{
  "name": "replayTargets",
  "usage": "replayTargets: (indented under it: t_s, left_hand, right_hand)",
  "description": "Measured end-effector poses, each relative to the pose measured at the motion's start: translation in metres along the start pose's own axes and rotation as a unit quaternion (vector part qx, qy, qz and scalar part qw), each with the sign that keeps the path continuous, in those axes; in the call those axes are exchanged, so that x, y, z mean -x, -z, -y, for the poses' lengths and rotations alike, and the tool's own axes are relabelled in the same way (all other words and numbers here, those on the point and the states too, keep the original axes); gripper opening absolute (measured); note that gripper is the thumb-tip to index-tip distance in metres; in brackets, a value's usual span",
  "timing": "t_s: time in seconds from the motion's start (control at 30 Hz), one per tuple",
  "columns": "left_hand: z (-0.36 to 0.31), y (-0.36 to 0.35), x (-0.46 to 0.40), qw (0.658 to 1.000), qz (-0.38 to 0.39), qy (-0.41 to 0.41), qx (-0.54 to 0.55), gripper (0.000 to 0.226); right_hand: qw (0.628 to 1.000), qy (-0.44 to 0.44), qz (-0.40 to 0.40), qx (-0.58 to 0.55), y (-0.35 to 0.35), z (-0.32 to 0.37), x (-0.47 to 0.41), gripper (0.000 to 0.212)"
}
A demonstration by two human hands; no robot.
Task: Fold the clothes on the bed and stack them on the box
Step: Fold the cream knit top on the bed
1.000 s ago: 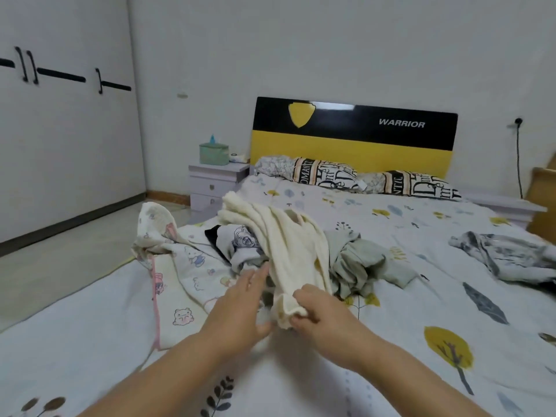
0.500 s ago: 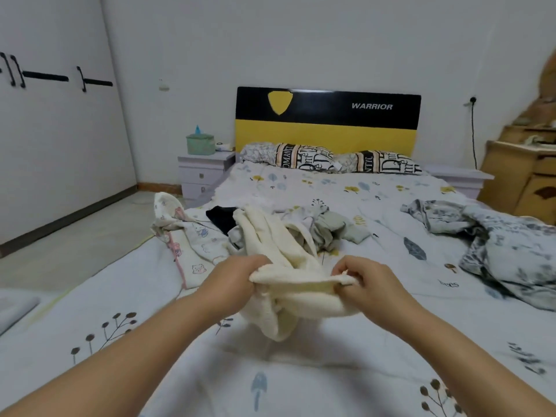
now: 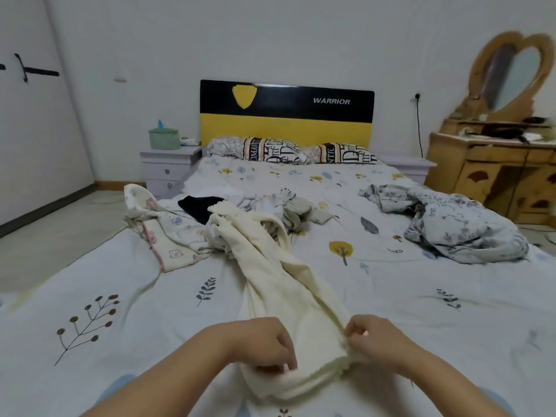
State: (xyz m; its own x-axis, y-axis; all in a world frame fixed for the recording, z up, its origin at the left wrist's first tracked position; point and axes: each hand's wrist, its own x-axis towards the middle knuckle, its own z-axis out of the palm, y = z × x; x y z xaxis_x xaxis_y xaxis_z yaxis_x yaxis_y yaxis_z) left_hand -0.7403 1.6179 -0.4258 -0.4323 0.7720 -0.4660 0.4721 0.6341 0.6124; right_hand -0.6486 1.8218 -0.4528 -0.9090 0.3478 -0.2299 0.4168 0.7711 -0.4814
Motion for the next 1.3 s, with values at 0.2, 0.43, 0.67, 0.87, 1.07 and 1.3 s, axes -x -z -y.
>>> replayTargets:
  t_s: [0.2, 0.43, 0.67, 0.87, 1.07, 1.3]
  left_hand:
    - [0.005, 0.023, -0.028, 0.953, -0.285, 0.027, -0.101, 0.031]
    - [0.028, 0.048, -0.079, 0.907, -0.345, 0.055, -0.234, 0.038]
    - [-0.002, 0.065, -0.155, 0.913, -0.297, -0.006, -0.281, 0.058]
    - [-0.022, 0.052, -0.211, 0.931, -0.067, 0.010, -0.359, 0.094]
    - [-0.035, 0.055, -0.219, 0.943, -0.214, -0.056, -0.248, 0.018]
    - [-0.074, 0.106, -0.197, 0.846, -0.429, -0.107, -0.298, 0.030]
  right_hand:
    - [0.987, -0.144, -0.055, 0.044, 0.006, -0.001, -0.022, 0.043]
    - [0.992, -0.127, 0.004, -0.022, -0.001, -0.011, -0.048, 0.017]
    - [0.966, -0.063, -0.100, -0.232, 0.032, -0.042, -0.055, 0.010]
    - [0.950, -0.064, -0.086, -0.292, 0.041, -0.064, -0.065, 0.015]
    - [0.932, -0.102, -0.098, -0.332, 0.048, -0.086, -0.075, 0.010]
    - [0.924, -0.089, -0.130, -0.348, 0.082, -0.085, -0.093, 0.020]
